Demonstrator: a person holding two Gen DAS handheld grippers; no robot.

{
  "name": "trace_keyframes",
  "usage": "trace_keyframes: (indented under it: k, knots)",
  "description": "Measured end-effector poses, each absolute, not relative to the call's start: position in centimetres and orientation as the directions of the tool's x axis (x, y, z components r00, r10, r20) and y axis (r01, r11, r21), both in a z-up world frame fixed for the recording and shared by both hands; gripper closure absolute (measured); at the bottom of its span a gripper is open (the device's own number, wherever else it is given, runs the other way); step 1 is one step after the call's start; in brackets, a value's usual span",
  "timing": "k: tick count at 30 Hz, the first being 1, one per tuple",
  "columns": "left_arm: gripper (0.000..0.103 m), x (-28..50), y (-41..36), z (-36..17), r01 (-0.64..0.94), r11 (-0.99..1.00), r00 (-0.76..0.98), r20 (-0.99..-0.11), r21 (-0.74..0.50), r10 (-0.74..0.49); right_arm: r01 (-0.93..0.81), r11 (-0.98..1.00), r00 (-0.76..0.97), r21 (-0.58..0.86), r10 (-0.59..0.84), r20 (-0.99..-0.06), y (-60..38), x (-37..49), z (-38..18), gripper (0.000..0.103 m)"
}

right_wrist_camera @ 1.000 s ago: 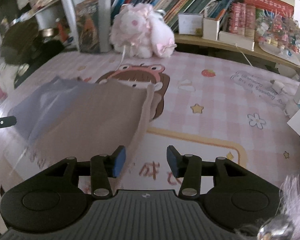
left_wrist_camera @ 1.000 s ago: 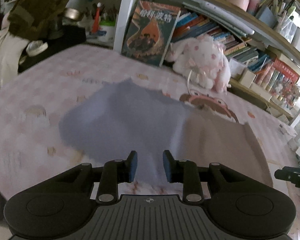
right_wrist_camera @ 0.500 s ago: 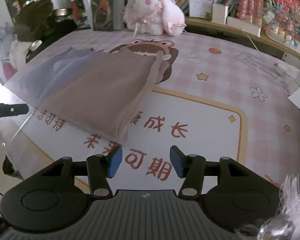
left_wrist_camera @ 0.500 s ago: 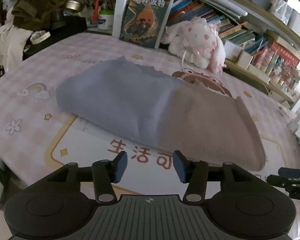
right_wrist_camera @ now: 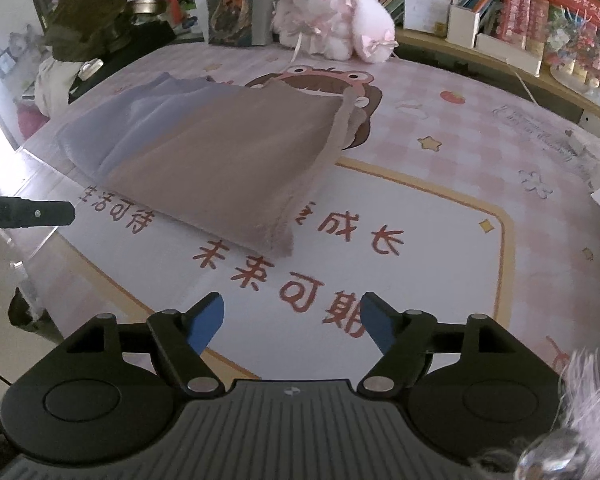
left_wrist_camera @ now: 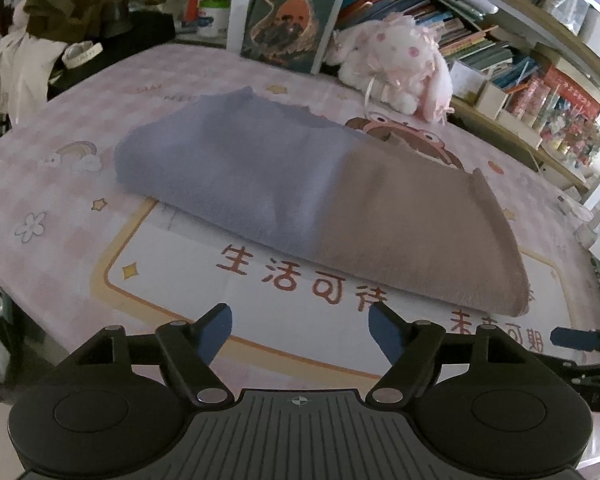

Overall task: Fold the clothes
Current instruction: 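Open both tools and release the folded sweater, then grasp the lavender end with the left tool while the right tool grasps the beige end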

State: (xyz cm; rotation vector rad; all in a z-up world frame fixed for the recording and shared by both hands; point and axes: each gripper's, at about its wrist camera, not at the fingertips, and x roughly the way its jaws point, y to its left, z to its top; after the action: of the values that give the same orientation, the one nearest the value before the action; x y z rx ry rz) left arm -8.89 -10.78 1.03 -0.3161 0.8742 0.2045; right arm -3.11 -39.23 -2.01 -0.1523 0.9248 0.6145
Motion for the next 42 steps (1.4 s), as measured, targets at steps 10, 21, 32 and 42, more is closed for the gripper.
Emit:
trace_keyframes:
  k: [10,21,32,42]
  knots:
    - [0.024,-7.3,-4.5,-0.7,-0.426,0.785,0.629,-0.771,-0.45,-0.101,-0.54,0.837,0.474,0.09,0.391,-0.789,-36.9,-3.4,-1.7,0.028]
    - [0.025,-7.1,1.8,-2.8,-0.543,0.518,0.716,-0.687,-0.661,-0.126,-0.509,0.86,0.499,0.037,0.33,-0.801,-34.7,-3.2,-1.3,0.018]
    - [0.042,-6.9,7.2,-6.2,-0.523,0.128,0.839,-0.535,-0.843,-0.097,-0.318,0.947,0.571,0.043,0.227,-0.789,-35.6,-1.4,-0.3,0.019]
    - [0.069,-4.2,9.1,-7.4,-0.53,0.049,0.839,-0.532,-0.847,-0.119,-0.092,0.971,0.514,0.22,0.235,-0.825,-37.3,3.5,-2.3,0.057]
